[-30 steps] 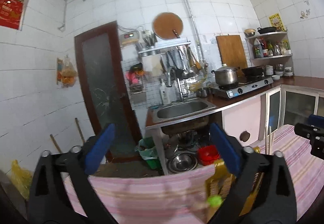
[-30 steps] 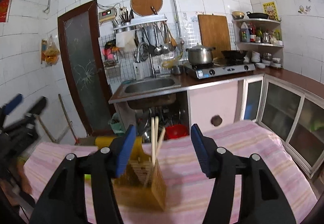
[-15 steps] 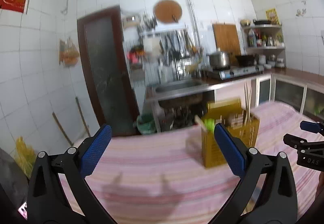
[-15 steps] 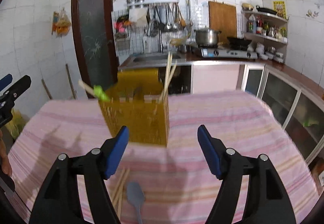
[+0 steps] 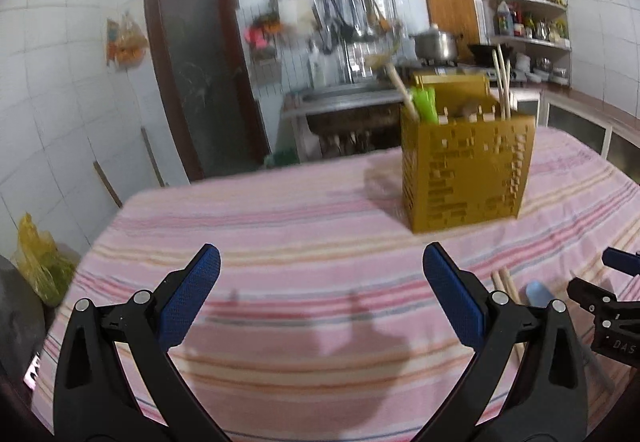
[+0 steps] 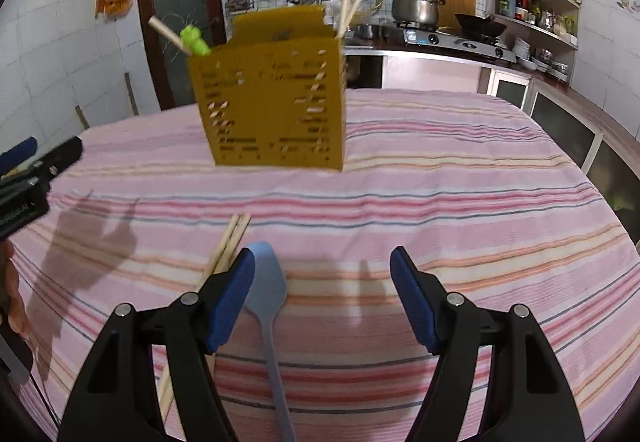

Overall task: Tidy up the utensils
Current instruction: 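Move both open tools back down to the remaining utensils, then grasp the light blue spoon with the right tool while the left tool grasps a chopstick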

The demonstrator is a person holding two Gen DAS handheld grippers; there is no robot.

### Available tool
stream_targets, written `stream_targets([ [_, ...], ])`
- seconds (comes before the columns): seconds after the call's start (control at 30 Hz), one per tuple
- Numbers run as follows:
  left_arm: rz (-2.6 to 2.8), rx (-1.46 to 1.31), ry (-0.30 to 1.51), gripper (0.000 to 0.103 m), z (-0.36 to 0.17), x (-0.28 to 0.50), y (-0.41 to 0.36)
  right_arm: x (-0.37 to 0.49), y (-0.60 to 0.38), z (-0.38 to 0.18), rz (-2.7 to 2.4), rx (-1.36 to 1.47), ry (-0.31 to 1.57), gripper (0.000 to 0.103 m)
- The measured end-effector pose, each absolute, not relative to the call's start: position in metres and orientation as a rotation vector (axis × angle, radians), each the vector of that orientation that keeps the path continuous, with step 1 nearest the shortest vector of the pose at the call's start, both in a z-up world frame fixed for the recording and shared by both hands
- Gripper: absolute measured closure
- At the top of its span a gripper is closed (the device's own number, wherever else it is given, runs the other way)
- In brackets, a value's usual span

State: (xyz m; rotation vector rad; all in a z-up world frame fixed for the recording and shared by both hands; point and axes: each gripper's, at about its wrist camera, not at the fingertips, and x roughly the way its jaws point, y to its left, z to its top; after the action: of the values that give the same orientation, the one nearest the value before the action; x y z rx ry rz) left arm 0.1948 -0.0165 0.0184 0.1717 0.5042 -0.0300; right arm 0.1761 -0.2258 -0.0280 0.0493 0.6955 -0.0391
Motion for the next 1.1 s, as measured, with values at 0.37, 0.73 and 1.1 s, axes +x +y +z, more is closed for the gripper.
stream_targets([
  [0.37, -0.074, 0.135, 0.710, 0.005, -0.026, 0.218, -0.030, 0.193, -0.202, -0.046, -0.009, -0.016, 0.819, 0.034],
  [0.73, -0.099, 0.073, 0.785, 0.005, -0.035, 0.227, -0.048, 0.206, -0.206, -0.047, 0.001, 0.057, 0.836, 0.070],
  [1.1, -0.148, 0.144, 0.825, 0.005, -0.044, 0.228, -0.104, 0.201, -0.274, -0.042, -0.098, 0.120, 0.833, 0.070],
])
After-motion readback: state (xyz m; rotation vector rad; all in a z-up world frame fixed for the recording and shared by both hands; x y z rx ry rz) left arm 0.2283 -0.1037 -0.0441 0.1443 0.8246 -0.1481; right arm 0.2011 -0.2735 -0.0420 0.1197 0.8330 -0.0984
